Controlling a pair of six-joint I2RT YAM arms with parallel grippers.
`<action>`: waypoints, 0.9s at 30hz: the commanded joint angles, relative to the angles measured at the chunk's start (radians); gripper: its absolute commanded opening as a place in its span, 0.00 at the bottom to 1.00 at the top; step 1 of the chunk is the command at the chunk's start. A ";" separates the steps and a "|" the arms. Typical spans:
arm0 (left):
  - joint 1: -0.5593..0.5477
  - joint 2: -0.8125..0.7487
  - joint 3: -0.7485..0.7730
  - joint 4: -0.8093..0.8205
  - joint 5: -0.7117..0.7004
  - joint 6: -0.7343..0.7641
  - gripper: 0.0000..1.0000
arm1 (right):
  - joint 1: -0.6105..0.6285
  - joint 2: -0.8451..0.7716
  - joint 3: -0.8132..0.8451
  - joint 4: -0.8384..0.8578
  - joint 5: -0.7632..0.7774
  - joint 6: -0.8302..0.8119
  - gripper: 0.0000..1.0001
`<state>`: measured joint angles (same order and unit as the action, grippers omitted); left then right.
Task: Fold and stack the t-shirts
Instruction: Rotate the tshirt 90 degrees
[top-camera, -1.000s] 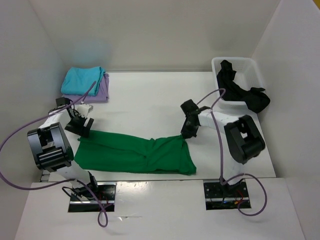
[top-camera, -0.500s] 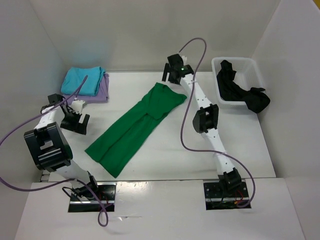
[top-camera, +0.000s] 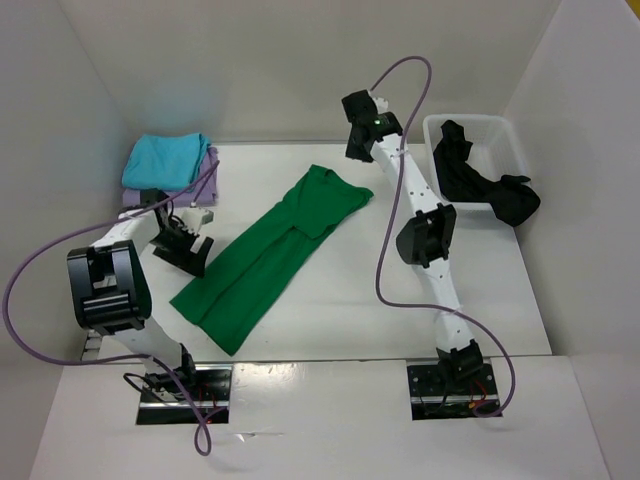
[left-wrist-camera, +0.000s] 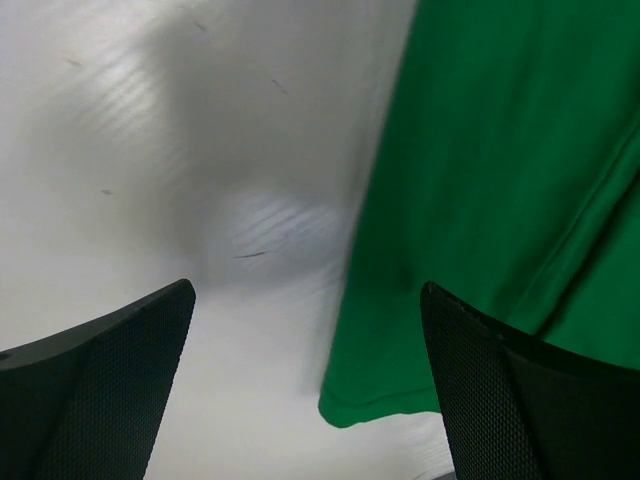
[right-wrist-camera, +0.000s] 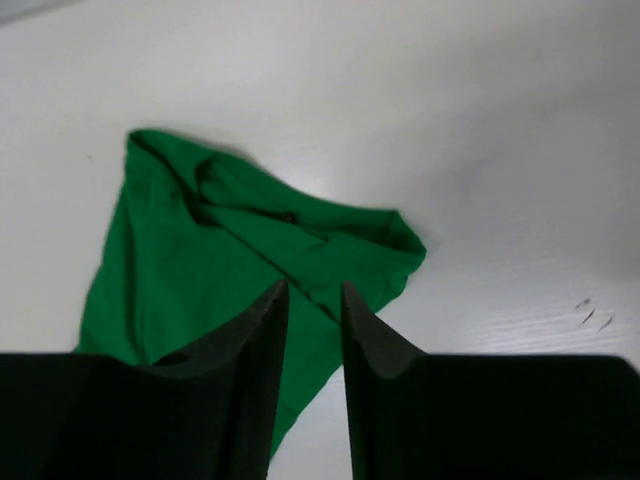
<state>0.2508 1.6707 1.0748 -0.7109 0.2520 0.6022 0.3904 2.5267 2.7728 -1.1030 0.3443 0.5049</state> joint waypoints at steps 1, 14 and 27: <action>-0.014 0.015 -0.021 0.001 -0.014 -0.005 1.00 | 0.007 0.030 -0.039 -0.087 -0.025 0.040 0.31; 0.007 0.034 -0.021 -0.021 0.061 -0.015 1.00 | 0.154 -0.740 -0.902 0.291 -0.032 -0.046 0.72; -0.002 0.054 0.045 0.016 0.087 -0.087 1.00 | 0.012 -0.622 -1.311 0.781 -0.096 0.098 0.91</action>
<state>0.2508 1.7195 1.0874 -0.7025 0.3107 0.5411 0.4332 1.8462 1.4937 -0.4591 0.2867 0.5362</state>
